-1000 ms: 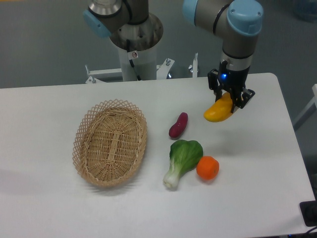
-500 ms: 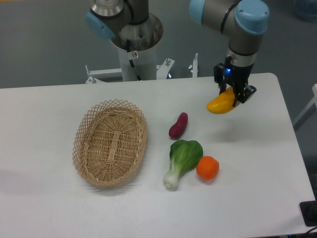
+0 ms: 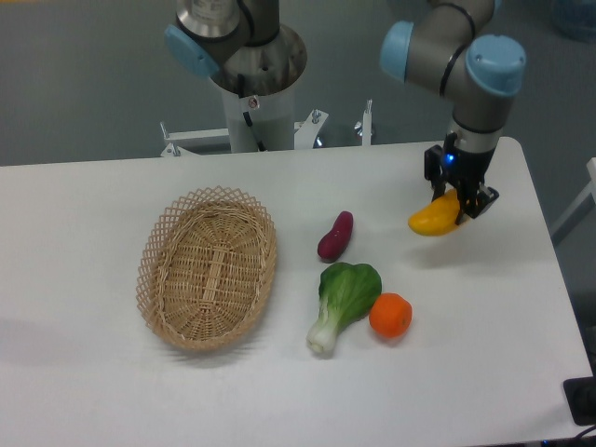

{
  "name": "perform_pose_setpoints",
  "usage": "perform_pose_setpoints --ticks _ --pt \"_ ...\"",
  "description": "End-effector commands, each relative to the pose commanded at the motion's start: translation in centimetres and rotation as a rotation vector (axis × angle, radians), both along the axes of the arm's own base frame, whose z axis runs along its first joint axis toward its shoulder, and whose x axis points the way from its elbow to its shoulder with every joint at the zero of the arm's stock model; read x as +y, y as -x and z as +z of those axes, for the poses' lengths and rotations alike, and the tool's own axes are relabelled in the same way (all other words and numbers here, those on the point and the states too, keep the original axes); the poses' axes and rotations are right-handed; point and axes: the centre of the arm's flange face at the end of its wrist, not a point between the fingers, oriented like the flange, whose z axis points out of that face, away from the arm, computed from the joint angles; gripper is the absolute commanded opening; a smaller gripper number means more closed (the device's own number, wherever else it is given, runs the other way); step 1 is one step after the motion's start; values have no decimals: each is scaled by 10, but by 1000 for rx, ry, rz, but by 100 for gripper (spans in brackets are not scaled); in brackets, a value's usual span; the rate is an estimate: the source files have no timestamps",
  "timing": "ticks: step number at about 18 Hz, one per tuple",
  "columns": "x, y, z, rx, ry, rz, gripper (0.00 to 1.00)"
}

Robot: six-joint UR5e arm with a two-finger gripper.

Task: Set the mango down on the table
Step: 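Lower the held yellow mango onto the table beside the orange, then open the gripper to release the mango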

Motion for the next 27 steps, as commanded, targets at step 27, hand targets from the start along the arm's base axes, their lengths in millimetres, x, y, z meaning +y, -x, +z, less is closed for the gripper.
perform_pose_setpoints --ticks 27 --pt "-2 -15 -31 -56 15 2 90"
